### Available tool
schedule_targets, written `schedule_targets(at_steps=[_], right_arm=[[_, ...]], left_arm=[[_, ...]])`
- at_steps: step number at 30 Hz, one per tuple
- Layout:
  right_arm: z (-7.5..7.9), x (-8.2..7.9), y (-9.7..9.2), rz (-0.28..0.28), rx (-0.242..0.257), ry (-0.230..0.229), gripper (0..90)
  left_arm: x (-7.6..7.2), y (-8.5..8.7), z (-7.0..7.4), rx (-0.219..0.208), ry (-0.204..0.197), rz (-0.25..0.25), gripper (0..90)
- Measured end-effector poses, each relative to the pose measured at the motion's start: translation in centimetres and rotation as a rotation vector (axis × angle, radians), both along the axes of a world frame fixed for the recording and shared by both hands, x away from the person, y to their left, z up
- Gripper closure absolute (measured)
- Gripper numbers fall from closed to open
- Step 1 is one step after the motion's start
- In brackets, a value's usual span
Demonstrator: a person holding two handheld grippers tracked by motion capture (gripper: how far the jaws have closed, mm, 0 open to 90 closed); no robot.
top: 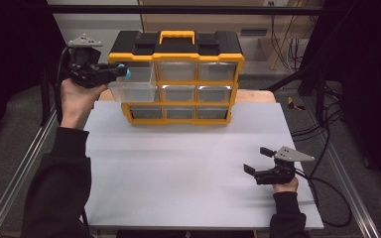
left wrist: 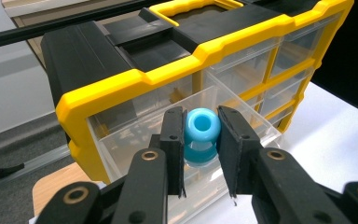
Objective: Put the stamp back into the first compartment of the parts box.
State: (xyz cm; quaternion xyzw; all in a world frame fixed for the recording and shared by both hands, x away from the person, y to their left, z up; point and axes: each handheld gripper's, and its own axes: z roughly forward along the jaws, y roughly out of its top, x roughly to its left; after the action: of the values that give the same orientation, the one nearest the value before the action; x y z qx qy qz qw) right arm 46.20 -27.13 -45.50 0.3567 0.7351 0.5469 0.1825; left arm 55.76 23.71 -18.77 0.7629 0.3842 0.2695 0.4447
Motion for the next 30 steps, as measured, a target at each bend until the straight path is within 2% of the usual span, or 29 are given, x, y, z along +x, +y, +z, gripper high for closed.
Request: schedule_targets(at_steps=[2,30], right_arm=[[0.0,0.0,0.0,0.001,-0.001,-0.001,2.6],[0.0,0.0,0.0,0.000,-0.001,0.000,2.5]], left_arm=[[0.2,-0.1,-0.2,-0.002,0.016,0.003,72.4],[2.0,-0.7,-2.6,0.029,0.065,0.028,72.3]])
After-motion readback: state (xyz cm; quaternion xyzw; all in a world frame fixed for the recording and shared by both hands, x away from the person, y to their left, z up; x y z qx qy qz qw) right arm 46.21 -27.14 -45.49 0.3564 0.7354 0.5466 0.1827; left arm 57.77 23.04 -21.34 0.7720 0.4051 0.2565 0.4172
